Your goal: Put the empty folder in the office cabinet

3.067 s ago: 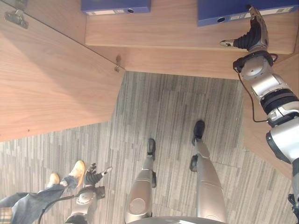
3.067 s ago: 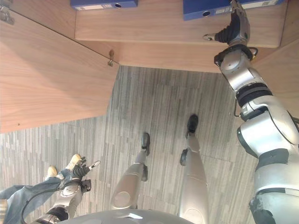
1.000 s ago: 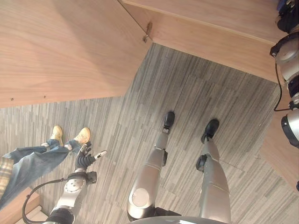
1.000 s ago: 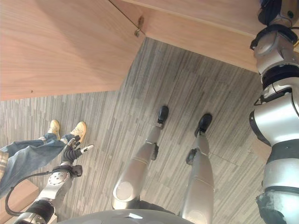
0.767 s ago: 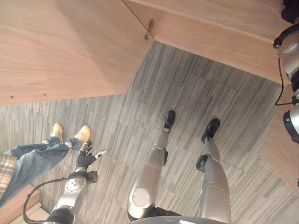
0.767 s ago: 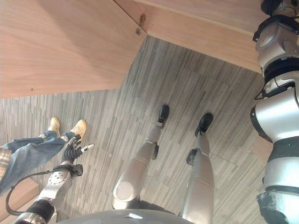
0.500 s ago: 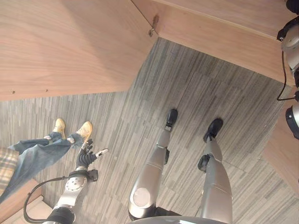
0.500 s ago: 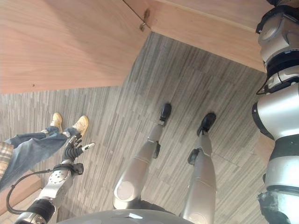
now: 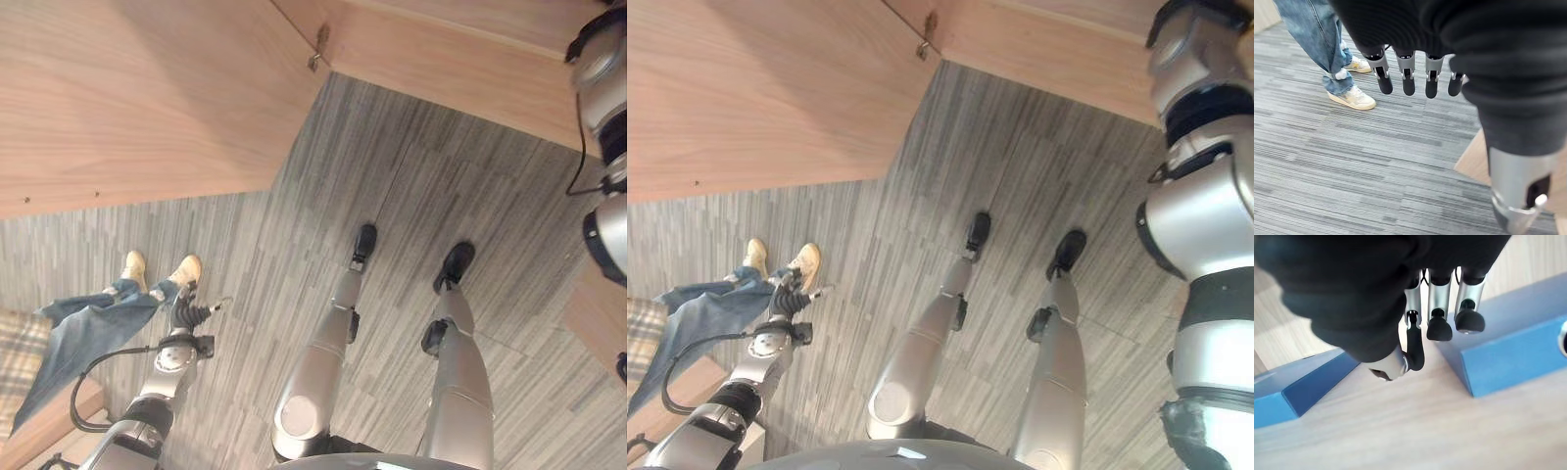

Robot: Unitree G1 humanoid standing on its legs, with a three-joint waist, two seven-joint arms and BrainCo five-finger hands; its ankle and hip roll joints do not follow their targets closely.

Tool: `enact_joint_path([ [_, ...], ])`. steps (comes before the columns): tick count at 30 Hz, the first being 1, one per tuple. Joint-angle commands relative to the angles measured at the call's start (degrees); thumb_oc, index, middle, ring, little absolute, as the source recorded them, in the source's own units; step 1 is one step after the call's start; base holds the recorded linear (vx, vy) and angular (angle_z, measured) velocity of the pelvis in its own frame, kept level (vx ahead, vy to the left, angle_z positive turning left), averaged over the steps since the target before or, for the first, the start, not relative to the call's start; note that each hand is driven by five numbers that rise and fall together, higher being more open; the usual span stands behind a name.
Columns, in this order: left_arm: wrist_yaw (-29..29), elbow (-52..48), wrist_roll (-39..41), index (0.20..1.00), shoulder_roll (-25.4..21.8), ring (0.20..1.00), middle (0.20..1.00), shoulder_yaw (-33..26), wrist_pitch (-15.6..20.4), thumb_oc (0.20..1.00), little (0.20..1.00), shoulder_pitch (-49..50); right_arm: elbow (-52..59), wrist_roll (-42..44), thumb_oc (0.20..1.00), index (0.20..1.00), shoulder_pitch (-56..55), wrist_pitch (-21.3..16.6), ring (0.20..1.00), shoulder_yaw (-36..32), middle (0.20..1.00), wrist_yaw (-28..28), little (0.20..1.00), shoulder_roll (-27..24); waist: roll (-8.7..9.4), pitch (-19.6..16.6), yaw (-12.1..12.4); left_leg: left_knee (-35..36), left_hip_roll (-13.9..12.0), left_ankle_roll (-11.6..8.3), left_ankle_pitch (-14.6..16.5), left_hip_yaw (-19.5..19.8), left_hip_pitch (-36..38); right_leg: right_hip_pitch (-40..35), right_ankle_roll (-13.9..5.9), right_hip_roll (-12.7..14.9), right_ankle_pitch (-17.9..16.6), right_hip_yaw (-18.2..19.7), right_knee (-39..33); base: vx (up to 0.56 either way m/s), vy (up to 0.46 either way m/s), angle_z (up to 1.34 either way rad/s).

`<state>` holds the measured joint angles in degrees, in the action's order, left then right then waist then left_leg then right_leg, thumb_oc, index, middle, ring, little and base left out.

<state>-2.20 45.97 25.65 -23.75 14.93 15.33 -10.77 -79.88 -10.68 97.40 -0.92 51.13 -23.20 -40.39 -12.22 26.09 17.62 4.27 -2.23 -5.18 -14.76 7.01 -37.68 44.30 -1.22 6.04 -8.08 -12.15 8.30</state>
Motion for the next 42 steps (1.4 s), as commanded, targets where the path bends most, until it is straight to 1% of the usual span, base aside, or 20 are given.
enact_joint_path([
  [1,-1.61,-0.24,1.28,1.0,-3.13,1.0,1.0,1.92,-0.34,1.0,1.0,6.12,-1.29,-0.22,0.2,0.2,-0.14,-0.68,0.2,6.13,0.2,-3.29,0.2,-2.54,0.25,-0.91,0.47,0.73,-7.26,-6.87,4.12,-0.1,7.24,0.54,-6.05,2.57,4.89,1.9,4.89,-0.01,-0.001,0.1],
  [4,-1.69,0.78,1.04,1.0,-3.03,1.0,1.0,2.23,-0.48,1.0,1.0,5.92,-0.61,-2.03,0.2,0.2,-2.26,-0.61,0.2,6.32,0.2,-3.66,0.2,-0.71,0.52,-0.8,0.43,0.73,-7.07,-6.6,4.39,-0.38,7.61,0.26,-5.93,2.29,4.89,2.09,4.76,-0.01,0.0,0.06],
  [7,-2.26,2.37,0.86,1.0,-2.49,1.0,1.0,3.13,-0.64,1.0,1.0,3.32,-0.64,-2.68,0.2,0.2,-3.29,-0.43,0.2,5.27,0.2,-4.08,0.2,0.75,0.5,-0.54,0.14,0.73,-6.88,-6.44,4.72,-0.41,8.02,-0.2,-6.09,2.37,4.62,2.26,4.35,-0.02,-0.003,-0.08],
  [15,-2.9,2.84,0.62,1.0,-2.28,1.0,1.0,3.66,-0.19,1.0,1.0,3.26,0.03,-2.91,0.2,0.2,-4.97,-0.37,0.2,4.1,0.2,-5.02,0.2,1.33,0.3,-0.23,-0.4,0.73,-6.39,-6.17,4.87,-1.2,8.79,-0.96,-6.19,2.7,4.01,2.94,3.96,-0.01,0.011,-0.01],
  [19,-3.13,4.37,-0.22,1.0,-2.05,1.0,1.0,4.14,-0.47,1.0,1.0,2.1,0.64,-3.74,0.2,0.2,-7.0,-0.37,0.2,3.21,0.2,-4.91,0.2,3.12,0.64,-0.02,-0.84,0.73,-6.18,-5.94,5.13,-1.74,9.63,-1.7,-6.21,2.66,3.45,3.54,3.31,-0.04,0.016,-0.02],
  [20,-3.44,4.83,-0.25,1.0,-1.84,1.0,1.0,4.59,-0.3,1.0,1.0,0.71,0.68,-3.72,0.2,0.2,-7.94,-0.33,0.2,2.11,0.2,-4.86,0.2,4.48,0.71,0.1,-1.1,0.73,-6.03,-5.86,5.12,-1.96,9.94,-1.92,-6.4,2.88,2.71,3.88,2.74,-0.05,0.027,-0.08],
  [21,-3.46,4.88,-0.08,1.0,-1.85,1.0,1.0,4.51,-0.26,1.0,1.0,0.55,0.68,-3.74,0.2,0.2,-8.17,-0.31,0.2,1.97,0.2,-4.87,0.2,4.71,0.77,0.09,-1.24,0.73,-5.92,-5.81,4.96,-1.96,9.77,-1.95,-6.48,3.01,2.27,3.91,2.4,-0.05,0.024,-0.12],
  [23,-3.46,4.88,-0.07,1.0,-1.86,1.0,1.0,4.53,-0.25,1.0,1.0,0.59,0.69,-3.74,0.2,0.2,-8.22,-0.31,0.2,1.96,0.2,-4.87,0.2,4.72,0.74,0.15,-1.19,0.73,-6.0,-5.84,5.14,-2.02,9.98,-2.04,-6.47,2.94,2.54,3.93,2.61,-0.02,0.018,-0.08],
  [24,-3.72,5.05,-0.18,1.0,-1.78,1.0,1.0,4.58,-0.13,1.0,1.0,0.29,1.22,-3.69,0.2,0.2,-9.61,-0.47,0.2,0.92,0.2,-5.11,0.2,5.73,1.06,0.2,-1.61,0.71,-5.77,-5.79,5.1,-2.31,10.04,-2.54,-6.72,3.01,1.61,4.15,1.65,-0.05,0.034,-0.06],
  [26,-3.69,5.97,-0.52,1.0,-1.9,1.0,1.0,4.59,-0.24,1.0,1.0,0.02,1.67,-4.25,0.2,0.2,-11.01,-0.53,0.2,0.56,0.2,-5.12,0.2,7.34,1.57,0.17,-1.84,0.73,-5.8,-5.86,5.54,-2.78,10.55,-3.4,-6.85,2.86,1.2,4.33,0.44,-0.05,0.022,-0.05],
  [28,-3.71,7.14,-0.89,1.0,-1.91,1.0,1.0,4.73,-0.18,1.0,1.0,-1.18,1.58,-4.39,0.2,0.2,-12.79,-0.67,0.2,-1.03,0.2,-4.63,0.2,9.54,2.3,-0.01,-2.45,0.68,-5.78,-5.67,5.73,-3.16,10.79,-3.91,-7.2,3.02,-0.29,4.72,-1.03,-0.06,0.007,-0.06],
  [29,-3.74,7.26,-0.8,1.0,-1.69,1.0,1.0,4.79,-0.12,1.0,1.0,-1.57,1.48,-3.94,0.551,0.551,-13.36,-0.74,0.551,-1.65,0.551,-4.47,0.551,9.84,2.34,0.01,-2.57,0.59,-5.8,-5.66,5.71,-3.34,10.84,-3.97,-7.27,3.15,-0.46,4.78,-1.17,-0.05,0.002,-0.09],
  [30,-3.71,7.16,-0.49,1.0,-1.35,1.0,1.0,4.95,-0.08,1.0,1.0,-2.02,1.69,-3.03,1.0,1.0,-14.19,-1.01,1.0,-2.7,1.0,-4.51,1.0,9.86,2.45,0.09,-2.85,0.45,-5.73,-5.53,5.75,-3.4,10.89,-4.11,-7.33,3.17,-0.65,5.02,-1.25,-0.04,0.007,-0.13],
  [34,-3.81,7.26,-0.66,1.0,-0.73,1.0,1.0,4.9,-0.02,1.0,1.0,-1.99,3.57,0.05,1.0,1.0,-18.39,-1.81,1.0,-5.83,1.0,-4.0,1.0,10.62,2.81,-0.05,-3.5,0.01,-5.77,-5.3,5.89,-3.7,11.53,-5.03,-7.21,3.31,-0.56,5.4,-1.2,-0.02,0.016,-0.06],
  [35,-4.05,7.92,-1.61,1.0,-0.43,1.0,1.0,4.57,-0.24,1.0,1.0,-2.05,6.09,0.6,1.0,1.0,-23.1,-2.51,1.0,-7.41,1.0,-4.14,1.0,12.94,3.54,-0.17,-4.29,-0.24,-5.88,-5.16,6.26,-4.05,12.27,-6.02,-7.15,3.27,-0.72,5.39,-1.53,-0.01,0.042,0.0],
  [39,-4.2,11.36,-4.04,1.0,0.47,1.0,1.0,3.7,-0.85,1.0,1.0,-2.37,11.04,-0.94,1.0,1.0,-33.93,-3.4,1.0,-9.13,1.0,-2.85,1.0,18.28,6.1,-0.74,-6.02,-1.28,-6.33,-4.84,8.25,-4.96,14.98,-9.08,-7.33,3.41,-1.12,5.63,-2.48,0.01,0.009,-0.13],
  [40,-4.24,12.22,-4.61,1.0,0.65,1.0,1.0,3.63,-1.11,1.0,1.0,-2.66,11.82,-1.34,1.0,1.0,-36.93,-3.51,1.0,-9.76,1.0,-2.39,1.0,19.13,6.56,-0.71,-6.42,-1.77,-6.38,-4.68,8.7,-4.97,15.51,-9.8,-7.34,3.65,-1.09,5.68,-2.47,0.01,0.015,-0.11],
  [42,-4.24,12.23,-4.61,1.0,0.64,1.0,1.0,3.67,-1.1,1.0,1.0,-2.62,11.89,-1.36,1.0,1.0,-37.03,-3.48,1.0,-9.79,1.0,-2.4,1.0,19.13,6.56,-0.67,-6.4,-1.8,-6.37,-4.67,8.74,-4.97,15.6,-9.91,-7.35,3.66,-1.08,5.68,-2.49,0.01,0.006,-0.06],
])
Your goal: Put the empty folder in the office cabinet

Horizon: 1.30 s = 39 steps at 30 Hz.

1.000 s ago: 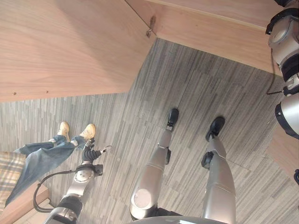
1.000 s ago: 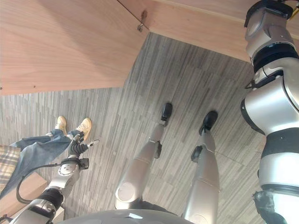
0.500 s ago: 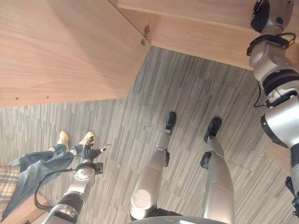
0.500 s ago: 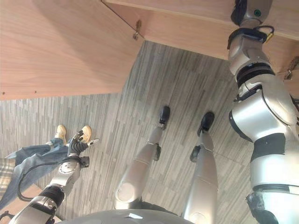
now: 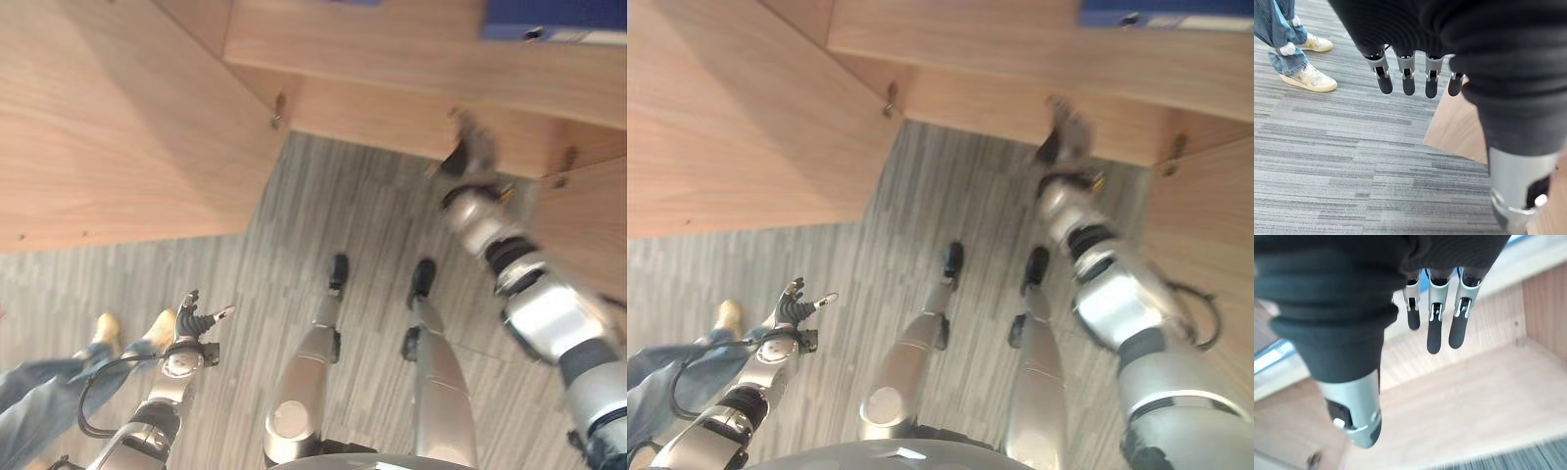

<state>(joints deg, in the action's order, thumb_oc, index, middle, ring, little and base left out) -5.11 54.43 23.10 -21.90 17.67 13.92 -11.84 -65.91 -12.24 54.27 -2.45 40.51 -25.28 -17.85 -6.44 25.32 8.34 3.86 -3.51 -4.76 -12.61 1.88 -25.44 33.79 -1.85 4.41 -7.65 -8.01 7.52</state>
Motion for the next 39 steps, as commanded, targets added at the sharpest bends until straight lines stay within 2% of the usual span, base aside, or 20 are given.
enact_joint_path([
  [1,-1.61,6.23,-3.33,1.0,-0.72,1.0,1.0,0.8,0.3,1.0,1.0,-2.74,-2.33,-0.63,1.0,1.0,2.41,-2.33,1.0,0.57,1.0,0.45,1.0,-1.51,1.48,0.01,2.04,-1.79,-4.99,-4.88,7.44,0.25,4.43,-0.57,-6.9,5.92,-1.71,1.78,-1.93,0.01,0.01,-0.08],
  [4,-1.82,7.89,-4.08,1.0,-0.38,1.0,1.0,0.85,0.3,1.0,1.0,-4.2,-3.3,-1.08,1.0,1.0,1.46,-2.37,1.0,0.45,1.0,1.27,1.0,-0.79,1.88,-0.33,1.62,-2.11,-4.71,-4.78,7.79,0.29,4.91,-1.31,-7.01,6.51,-1.96,2.05,-2.33,0.0,0.007,-0.03],
  [11,-1.92,7.7,-3.62,1.0,-1.59,1.0,1.0,1.08,0.73,1.0,1.0,-4.52,-2.64,3.22,1.0,1.0,5.66,-2.79,1.0,-1.24,1.0,2.1,1.0,-2.89,2.34,-0.6,1.14,-4.09,-3.96,-4.27,8.52,0.52,4.55,-1.61,-7.03,7.05,-2.59,3.11,-2.45,0.0,0.013,-0.02],
  [14,-2.0,6.86,-2.47,1.0,-3.39,1.0,1.0,-0.27,0.66,1.0,1.0,-2.44,2.15,7.56,1.0,1.0,13.24,-3.74,1.0,-1.8,1.0,1.2,1.0,-5.12,3.36,-0.72,0.92,-4.63,-4.02,-4.16,8.59,0.3,3.84,-1.23,-6.88,6.73,-2.86,3.7,-2.66,0.0,0.0,0.0],
  [22,-1.5,6.89,-1.32,1.0,-4.37,1.0,1.0,-0.17,0.64,1.0,1.0,-1.98,-2.22,10.2,1.0,1.0,22.65,-3.48,1.0,-0.8,1.0,1.07,1.0,-6.03,3.89,-1.16,1.54,-4.42,-4.22,-4.19,8.34,0.61,2.94,-0.84,-6.79,6.24,-2.88,3.65,-2.92,0.0,-0.002,0.0],
  [23,-1.48,7.12,-1.12,1.0,-4.48,1.0,1.0,0.38,0.78,1.0,1.0,-2.44,-5.83,10.89,1.0,1.0,24.92,-3.1,1.0,0.13,1.0,1.31,1.0,-6.64,3.66,-1.18,2.01,-4.12,-4.26,-4.3,8.07,0.87,2.86,-0.81,-6.79,6.12,-2.76,3.47,-2.91,0.0,0.0,0.0],
  [31,-1.63,7.7,-1.5,1.0,-3.89,1.0,1.0,1.75,0.77,1.0,1.0,-2.9,-11.65,9.83,1.0,1.0,26.09,-1.81,1.0,1.87,1.0,2.15,1.0,-8.62,2.42,-0.5,3.42,-3.65,-4.37,-4.5,7.38,1.77,2.24,-0.08,-6.8,6.0,-1.98,2.88,-2.09,0.02,-0.016,0.02],
  [36,-1.4,7.24,-1.5,1.0,-3.62,1.0,1.0,2.22,0.66,1.0,1.0,-2.29,-13.41,9.75,1.0,1.0,26.15,-1.22,1.0,2.1,1.0,2.89,1.0,-11.22,0.92,0.08,4.41,-3.11,-4.81,-4.73,6.68,2.24,1.56,1.13,-6.64,5.65,-0.94,2.49,-0.79,0.03,-0.023,0.05],
  [38,-1.4,7.24,-1.5,1.0,-3.62,1.0,1.0,2.22,0.66,1.0,1.0,-2.29,-13.41,9.75,1.0,1.0,26.15,-1.22,1.0,2.1,1.0,2.89,1.0,-11.22,0.92,0.08,4.41,-3.11,-4.81,-4.73,6.68,2.24,1.56,1.13,-6.64,5.65,-0.94,2.49,-0.79,0.01,-0.007,0.04],
  [39,-1.35,6.85,-1.52,1.0,-3.59,1.0,1.0,2.18,0.56,1.0,1.0,-1.89,-13.46,9.66,0.893,0.893,25.93,-1.07,0.893,2.32,0.893,3.13,0.893,-11.92,0.56,0.15,4.68,-2.89,-5.03,-4.79,6.51,2.34,1.37,1.64,-6.56,5.39,-0.4,2.33,-0.33,0.02,-0.014,0.08],
])
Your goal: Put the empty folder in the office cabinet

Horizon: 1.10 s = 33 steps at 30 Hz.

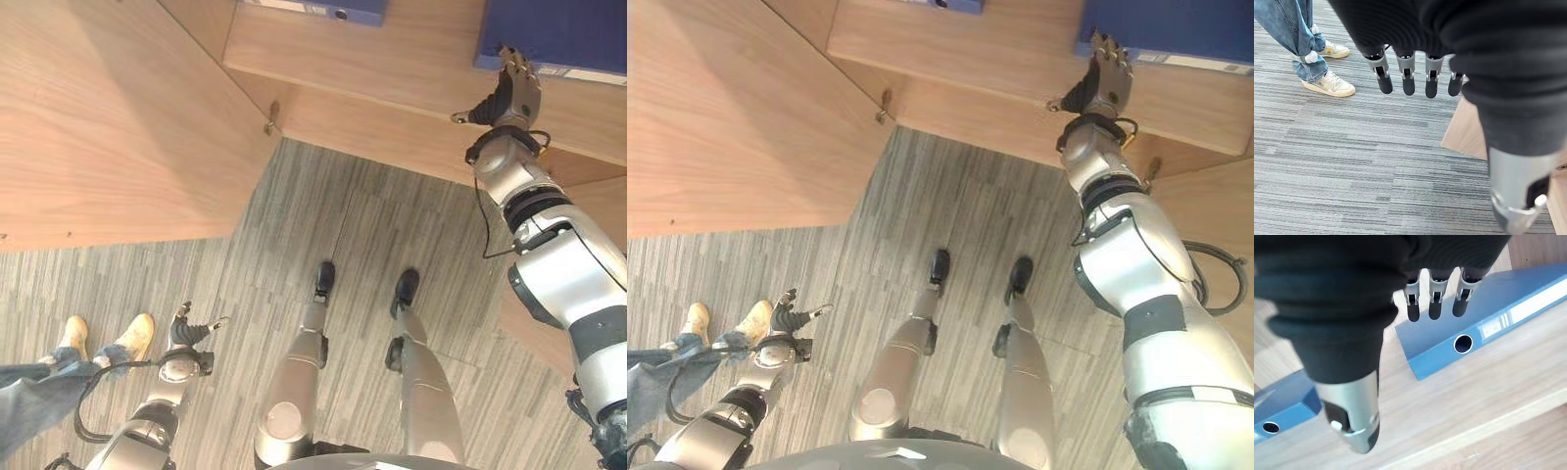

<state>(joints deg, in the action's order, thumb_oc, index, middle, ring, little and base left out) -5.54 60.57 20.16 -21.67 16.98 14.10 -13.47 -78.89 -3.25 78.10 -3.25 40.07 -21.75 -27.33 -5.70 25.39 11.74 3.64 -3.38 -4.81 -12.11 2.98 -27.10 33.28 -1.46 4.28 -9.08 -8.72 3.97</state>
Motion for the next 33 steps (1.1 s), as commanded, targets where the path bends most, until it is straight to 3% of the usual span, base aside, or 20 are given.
enact_joint_path([
  [1,-0.93,0.71,1.42,1.0,-3.83,1.0,1.0,2.87,0.39,1.0,1.0,-0.26,-0.48,0.66,0.893,0.893,2.09,-0.27,0.893,2.76,0.893,-0.4,0.893,-2.44,-0.18,0.09,1.27,-2.67,-5.16,-4.73,6.02,1.24,3.02,2.14,-6.95,5.52,1.03,3.03,3.22,0.05,-0.038,0.1],
  [2,-0.84,0.39,1.37,1.0,-3.69,1.0,1.0,2.98,0.2,1.0,1.0,-0.13,-0.89,0.53,0.614,0.614,1.95,-0.22,0.614,2.68,0.614,-0.46,0.614,-2.87,-0.51,0.07,1.67,-2.41,-5.37,-4.84,5.83,1.4,2.81,2.8,-6.86,5.28,1.49,2.72,3.87,0.05,-0.044,0.02],
  [3,-0.75,0.0,1.41,1.0,-3.71,1.0,1.0,3.07,0.1,1.0,1.0,0.1,-1.02,0.47,0.47,0.47,2.15,-0.11,0.47,2.84,0.47,-0.42,0.47,-3.36,-0.9,0.05,2.07,-1.97,-5.7,-4.97,5.57,1.48,2.66,3.42,-6.79,5.09,1.95,2.42,4.35,0.06,-0.055,0.01],
  [4,-0.84,-0.18,1.45,1.0,-3.76,1.0,1.0,3.11,0.19,1.0,1.0,0.11,-1.02,0.38,0.256,0.256,2.41,-0.07,0.256,3.07,0.256,-0.45,0.256,-3.58,-1.1,0.17,2.15,-1.78,-5.95,-5.08,5.38,1.61,2.53,3.97,-6.8,5.01,2.15,2.21,4.68,0.03,-0.032,-0.01],
  [5,-0.84,-0.18,1.45,1.0,-3.76,1.0,1.0,3.11,0.19,1.0,1.0,0.11,-1.02,0.38,0.256,0.256,2.41,-0.07,0.256,3.07,0.256,-0.45,0.256,-3.58,-1.1,0.17,2.15,-1.78,-5.95,-5.08,5.38,1.61,2.53,3.97,-6.8,5.01,2.15,2.21,4.68,0.0,0.0,0.0],
  [6,-0.87,-0.64,1.54,1.0,-3.57,1.0,1.0,3.12,0.11,1.0,1.0,0.2,-1.14,0.13,0.2,0.2,2.8,0.0,0.2,3.33,0.2,-0.63,0.2,-4.06,-1.44,0.35,2.4,-1.14,-6.21,-5.22,5.02,1.75,2.45,4.55,-6.84,4.85,2.37,1.99,4.95,0.0,0.0,0.0],
  [17,-1.19,-1.25,2.46,1.0,-3.4,1.0,1.0,3.04,-0.17,1.0,1.0,0.4,-1.69,0.61,0.2,0.2,6.42,0.24,0.2,5.37,0.2,-1.35,0.2,-7.48,-2.7,0.6,3.1,1.14,-7.47,-6.02,3.83,2.31,1.65,8.15,-6.36,4.0,4.23,0.92,7.86,0.03,-0.02,0.03],
  [33,-1.56,-1.21,3.83,1.0,-3.67,1.0,1.0,2.72,-0.2,1.0,1.0,-0.04,-1.91,-0.73,0.2,0.2,11.42,0.31,0.2,9.56,0.2,-1.89,0.2,-7.8,-2.37,0.33,4.03,1.36,-8.96,-6.54,3.1,3.77,0.07,12.06,-5.64,3.27,6.88,-0.67,12.22,0.02,-0.017,0.01],
])
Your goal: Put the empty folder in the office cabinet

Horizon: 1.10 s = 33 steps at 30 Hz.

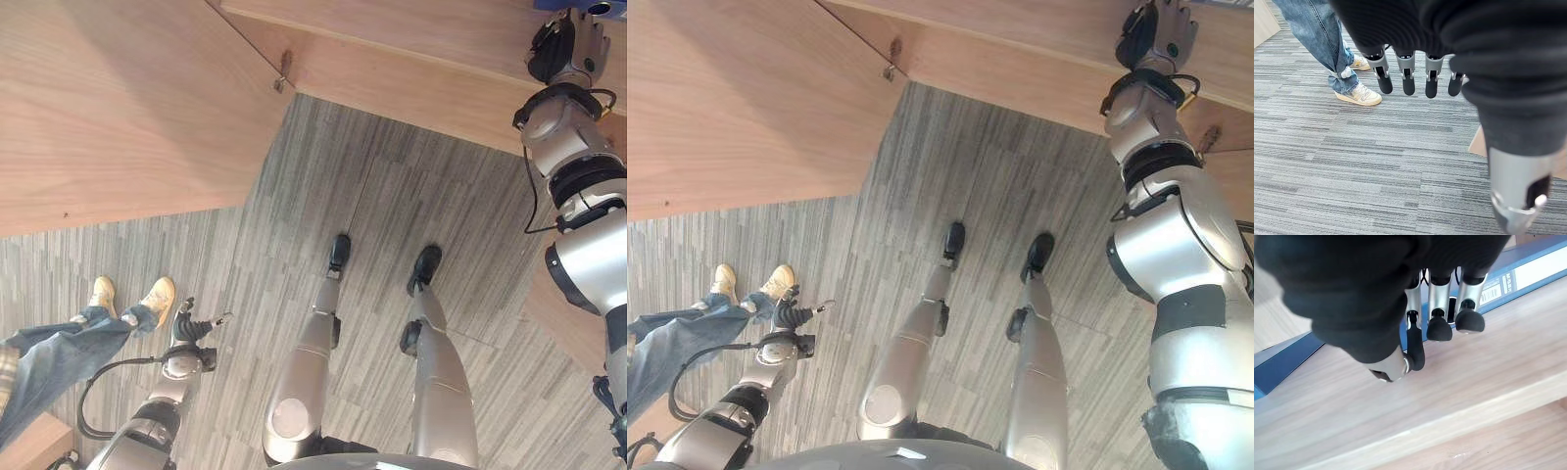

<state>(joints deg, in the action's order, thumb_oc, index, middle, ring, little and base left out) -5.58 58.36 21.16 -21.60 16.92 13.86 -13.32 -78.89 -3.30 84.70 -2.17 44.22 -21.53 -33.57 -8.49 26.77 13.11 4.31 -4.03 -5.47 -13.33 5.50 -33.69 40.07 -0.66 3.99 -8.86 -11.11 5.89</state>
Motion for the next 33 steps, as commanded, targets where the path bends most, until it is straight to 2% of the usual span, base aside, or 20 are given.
enact_joint_path([
  [1,-1.49,0.64,3.16,1.0,-3.83,1.0,1.0,2.87,0.25,1.0,1.0,-0.1,-2.17,-1.32,0.2,0.2,6.3,-0.77,0.2,6.8,0.2,-2.18,0.2,-1.73,0.35,-0.89,3.17,0.69,-8.52,-6.04,4.13,1.93,5.79,6.5,-6.44,3.59,7.1,1.06,11.39,-0.01,-0.047,0.04],
  [9,-2.16,1.03,3.45,1.0,-4.22,1.0,1.0,2.64,0.36,1.0,1.0,-0.41,-2.52,-2.23,0.2,0.2,9.46,-0.52,0.2,9.57,0.2,-2.87,0.2,-3.07,0.39,-0.79,3.86,0.69,-8.49,-6.43,3.44,3.57,3.8,8.71,-6.01,3.9,8.7,0.03,14.2,0.01,-0.038,0.12],
  [14,-2.59,1.06,3.62,1.0,-4.61,1.0,1.0,2.58,0.25,1.0,1.0,-1.34,-3.24,-3.7,0.2,0.2,12.82,-0.01,0.2,12.29,0.2,-3.48,0.2,-5.02,0.33,-0.76,4.17,0.69,-8.76,-7.2,2.68,4.61,2.77,10.95,-5.34,4.03,10.88,-0.72,17.58,0.04,-0.047,0.15],
  [15,-2.71,1.18,3.44,1.0,-4.75,1.0,1.0,2.5,0.21,1.0,1.0,-1.5,-3.27,-4.14,0.2,0.2,13.09,0.18,0.2,12.95,0.2,-3.63,0.2,-5.36,0.41,-1.1,4.15,0.69,-9.02,-7.42,4.01,4.5,3.35,10.75,-5.72,3.91,13.68,-0.48,18.79,0.12,-0.068,0.16],
  [19,-2.79,1.86,3.3,1.0,-5.3,1.0,1.0,1.95,0.03,1.0,1.0,-2.37,-2.84,-6.43,0.2,0.2,16.24,0.35,0.2,16.77,0.2,-3.97,0.2,-7.12,0.88,-1.03,3.53,0.69,-9.5,-8.13,3.89,4.84,2.84,11.85,-5.21,3.95,15.09,-1.17,20.58,0.06,-0.065,0.12],
  [24,-2.93,2.92,3.26,1.0,-5.66,1.0,1.0,1.54,-0.09,1.0,1.0,-2.99,-2.17,-6.96,0.2,0.2,17.49,0.47,0.2,17.6,0.2,-4.97,0.2,-7.96,1.45,-0.7,2.91,0.69,-9.58,-8.54,3.47,4.68,2.8,12.9,-5.19,3.88,15.06,-1.18,21.73,0.0,-0.014,0.0],
  [27,-3.1,4.04,3.5,1.0,-6.12,1.0,1.0,1.08,-0.33,1.0,1.0,-3.57,-2.03,-7.23,0.2,0.2,17.93,0.53,0.2,17.6,0.2,-5.58,0.2,-7.58,2.14,-0.67,2.61,0.69,-9.65,-9.01,3.58,4.28,2.74,13.64,-5.6,3.94,14.76,-1.24,21.93,0.0,0.0,0.0],
  [30,-3.0,5.0,3.45,1.0,-6.1,1.0,1.0,1.07,-0.51,1.0,1.0,-3.91,-2.41,-7.49,0.2,0.2,18.19,0.51,0.2,17.86,0.2,-5.86,0.2,-7.13,2.06,-0.67,2.22,0.69,-9.81,-9.15,3.75,3.62,2.62,14.49,-6.15,4.26,14.53,-0.84,22.67,-0.02,0.019,-0.06],
  [31,-3.15,4.98,3.32,1.0,-6.25,1.0,1.0,1.13,-0.36,1.0,1.0,-4.11,-2.37,-7.4,0.2,0.2,18.32,0.47,0.2,17.61,0.2,-5.95,0.2,-7.12,1.83,-0.25,2.18,0.69,-9.66,-9.15,2.23,3.67,1.94,15.05,-5.71,4.46,11.97,-1.12,21.99,0.0,0.023,-0.08],
  [32,-3.14,5.44,3.36,1.0,-6.17,1.0,1.0,1.31,-0.49,1.0,1.0,-4.52,-2.46,-7.7,0.2,0.2,18.08,0.38,0.2,17.8,0.2,-5.93,0.2,-7.03,1.63,-0.55,1.95,0.69,-9.85,-9.12,3.81,3.07,2.72,14.81,-6.27,4.43,14.6,-0.62,23.0,-0.01,0.015,-0.05],
  [33,-3.14,5.44,3.36,1.0,-6.17,1.0,1.0,1.31,-0.49,1.0,1.0,-4.52,-2.46,-7.7,0.2,0.2,18.08,0.38,0.2,17.8,0.2,-5.93,0.2,-7.03,1.63,-0.55,1.95,0.69,-9.85,-9.12,3.81,3.07,2.72,14.81,-6.27,4.43,14.6,-0.62,23.0,0.0,0.021,-0.07],
])
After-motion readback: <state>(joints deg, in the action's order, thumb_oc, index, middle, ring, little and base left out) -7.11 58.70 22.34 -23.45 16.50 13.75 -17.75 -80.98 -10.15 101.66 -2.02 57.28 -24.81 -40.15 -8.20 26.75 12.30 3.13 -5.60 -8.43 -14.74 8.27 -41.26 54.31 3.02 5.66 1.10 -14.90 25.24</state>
